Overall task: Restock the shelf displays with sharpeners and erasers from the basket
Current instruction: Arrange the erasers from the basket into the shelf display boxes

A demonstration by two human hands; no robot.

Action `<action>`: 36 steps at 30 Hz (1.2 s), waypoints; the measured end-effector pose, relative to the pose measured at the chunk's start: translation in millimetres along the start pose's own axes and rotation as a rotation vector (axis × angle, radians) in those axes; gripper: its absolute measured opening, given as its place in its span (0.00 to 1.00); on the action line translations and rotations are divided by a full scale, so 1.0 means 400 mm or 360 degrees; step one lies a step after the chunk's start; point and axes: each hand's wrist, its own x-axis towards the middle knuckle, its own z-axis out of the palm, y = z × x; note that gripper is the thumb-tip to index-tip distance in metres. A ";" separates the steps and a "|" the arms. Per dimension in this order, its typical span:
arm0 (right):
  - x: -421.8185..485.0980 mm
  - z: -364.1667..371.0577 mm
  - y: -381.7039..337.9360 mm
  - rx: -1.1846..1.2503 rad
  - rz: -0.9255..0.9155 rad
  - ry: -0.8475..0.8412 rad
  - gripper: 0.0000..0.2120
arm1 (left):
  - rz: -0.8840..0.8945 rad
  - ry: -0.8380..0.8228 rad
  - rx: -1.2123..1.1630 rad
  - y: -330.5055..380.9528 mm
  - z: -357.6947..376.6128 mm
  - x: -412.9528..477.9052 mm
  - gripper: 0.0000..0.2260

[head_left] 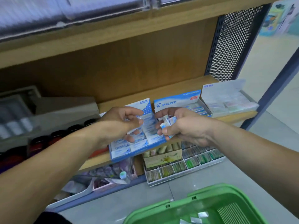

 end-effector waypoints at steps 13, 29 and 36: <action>0.049 0.019 -0.002 -0.0056 0.0119 0.0104 0.14 | -0.0060 0.0066 0.0561 -0.072 -0.022 0.024 0.08; 0.039 0.033 0.006 0.0074 0.0065 0.0192 0.20 | 0.0135 -0.0029 0.0259 -0.013 0.035 -0.009 0.07; 0.028 0.010 0.002 0.0104 0.0048 0.0178 0.18 | 0.0120 -0.0117 0.0080 -0.012 0.052 -0.006 0.05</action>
